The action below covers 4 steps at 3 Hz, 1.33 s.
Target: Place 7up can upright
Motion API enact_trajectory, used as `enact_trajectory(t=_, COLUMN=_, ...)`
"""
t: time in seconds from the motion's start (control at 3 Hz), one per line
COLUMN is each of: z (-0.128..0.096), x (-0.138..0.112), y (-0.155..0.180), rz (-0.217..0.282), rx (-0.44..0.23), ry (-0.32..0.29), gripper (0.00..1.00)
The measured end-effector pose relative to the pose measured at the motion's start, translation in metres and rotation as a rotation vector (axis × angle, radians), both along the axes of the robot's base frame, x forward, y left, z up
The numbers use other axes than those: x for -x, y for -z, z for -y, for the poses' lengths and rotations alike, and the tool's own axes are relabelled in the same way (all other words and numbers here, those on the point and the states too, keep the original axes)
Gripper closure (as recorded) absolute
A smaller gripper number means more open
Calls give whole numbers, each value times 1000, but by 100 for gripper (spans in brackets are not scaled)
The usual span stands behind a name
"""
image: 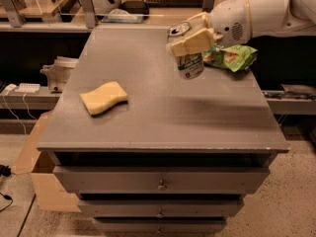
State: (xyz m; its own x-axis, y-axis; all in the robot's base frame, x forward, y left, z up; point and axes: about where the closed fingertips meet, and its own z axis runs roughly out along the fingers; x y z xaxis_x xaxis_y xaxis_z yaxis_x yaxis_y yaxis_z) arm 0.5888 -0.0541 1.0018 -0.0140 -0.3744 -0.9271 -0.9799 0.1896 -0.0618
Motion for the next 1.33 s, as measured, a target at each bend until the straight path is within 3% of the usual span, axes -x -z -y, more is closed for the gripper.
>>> enact_trajectory(t=0.67, z=-3, x=2, y=2, rz=24, rx=-34, ry=-51, gripper=100)
enact_trajectory(t=1.33, z=21, x=-1, y=18, rz=78, rx=-127, ry=-39, gripper=100)
